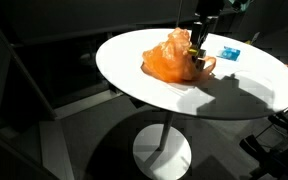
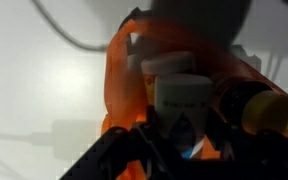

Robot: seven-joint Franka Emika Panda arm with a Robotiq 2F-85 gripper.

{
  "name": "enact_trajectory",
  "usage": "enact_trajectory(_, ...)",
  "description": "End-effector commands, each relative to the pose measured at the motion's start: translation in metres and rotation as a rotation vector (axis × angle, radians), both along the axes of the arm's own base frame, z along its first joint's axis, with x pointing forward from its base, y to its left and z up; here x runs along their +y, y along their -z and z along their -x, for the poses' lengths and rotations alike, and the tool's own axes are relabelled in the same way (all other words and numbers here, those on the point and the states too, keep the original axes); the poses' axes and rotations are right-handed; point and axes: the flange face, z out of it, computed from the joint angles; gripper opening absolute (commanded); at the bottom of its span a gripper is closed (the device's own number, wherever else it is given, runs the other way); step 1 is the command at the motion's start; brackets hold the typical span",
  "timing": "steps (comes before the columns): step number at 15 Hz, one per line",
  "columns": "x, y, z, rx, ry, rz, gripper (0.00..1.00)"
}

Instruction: Pick up the white container on the left side of the table and put it in the orange plastic

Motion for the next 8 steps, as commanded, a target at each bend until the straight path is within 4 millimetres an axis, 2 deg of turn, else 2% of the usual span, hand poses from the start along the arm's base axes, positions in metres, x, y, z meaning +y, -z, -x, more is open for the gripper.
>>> enact_trajectory(1,0.009,-0.005,-0.021,-0.009,-0.023,0.009,0.76)
enact_trajectory(4,0.007,-0.016,-0.026,-0.034,-0.009,0.002,0.98)
enact_trajectory(8,-0.006,-0.037,-0.018,-0.042,0.045,-0.003,1.0)
